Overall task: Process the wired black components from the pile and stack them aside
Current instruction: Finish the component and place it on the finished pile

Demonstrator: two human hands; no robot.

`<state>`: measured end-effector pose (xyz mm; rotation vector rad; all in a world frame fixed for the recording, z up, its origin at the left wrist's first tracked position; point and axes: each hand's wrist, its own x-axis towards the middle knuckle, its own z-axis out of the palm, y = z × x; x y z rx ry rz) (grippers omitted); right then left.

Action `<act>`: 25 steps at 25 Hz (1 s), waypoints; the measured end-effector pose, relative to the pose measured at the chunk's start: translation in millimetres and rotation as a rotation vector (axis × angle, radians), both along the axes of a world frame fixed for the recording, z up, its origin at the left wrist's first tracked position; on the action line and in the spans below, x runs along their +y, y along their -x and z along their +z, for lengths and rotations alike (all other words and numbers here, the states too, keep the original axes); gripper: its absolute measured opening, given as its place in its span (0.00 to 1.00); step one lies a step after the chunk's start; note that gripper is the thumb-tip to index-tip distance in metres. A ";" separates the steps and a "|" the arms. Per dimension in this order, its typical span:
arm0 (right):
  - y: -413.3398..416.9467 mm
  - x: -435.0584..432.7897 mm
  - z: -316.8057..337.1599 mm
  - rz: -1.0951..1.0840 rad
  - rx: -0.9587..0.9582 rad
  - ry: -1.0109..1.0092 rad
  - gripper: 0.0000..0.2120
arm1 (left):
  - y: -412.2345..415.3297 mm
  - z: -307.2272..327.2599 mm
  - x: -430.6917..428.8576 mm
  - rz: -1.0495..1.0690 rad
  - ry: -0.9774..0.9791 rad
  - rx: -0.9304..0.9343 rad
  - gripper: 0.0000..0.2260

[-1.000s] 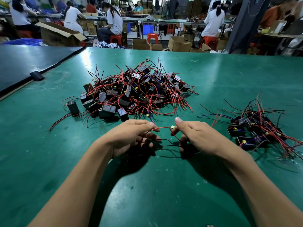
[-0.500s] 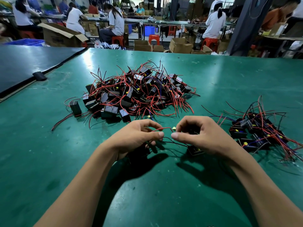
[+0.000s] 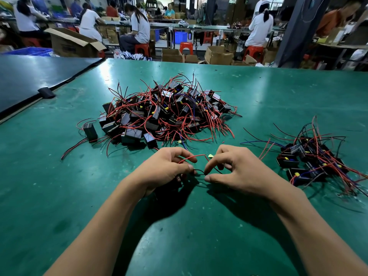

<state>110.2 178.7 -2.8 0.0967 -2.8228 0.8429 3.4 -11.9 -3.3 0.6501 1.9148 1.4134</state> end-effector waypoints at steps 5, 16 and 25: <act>0.4 2.3 0.5 0.006 -0.035 0.057 0.07 | 1.2 -1.1 0.7 -0.005 -0.014 -0.013 0.08; 0.3 7.1 0.4 -0.054 -0.065 0.383 0.05 | -3.1 -2.7 5.7 0.358 -0.252 0.680 0.09; 1.7 6.5 -8.2 -0.062 -0.067 0.531 0.08 | -19.6 -7.8 12.8 0.089 -0.118 0.802 0.17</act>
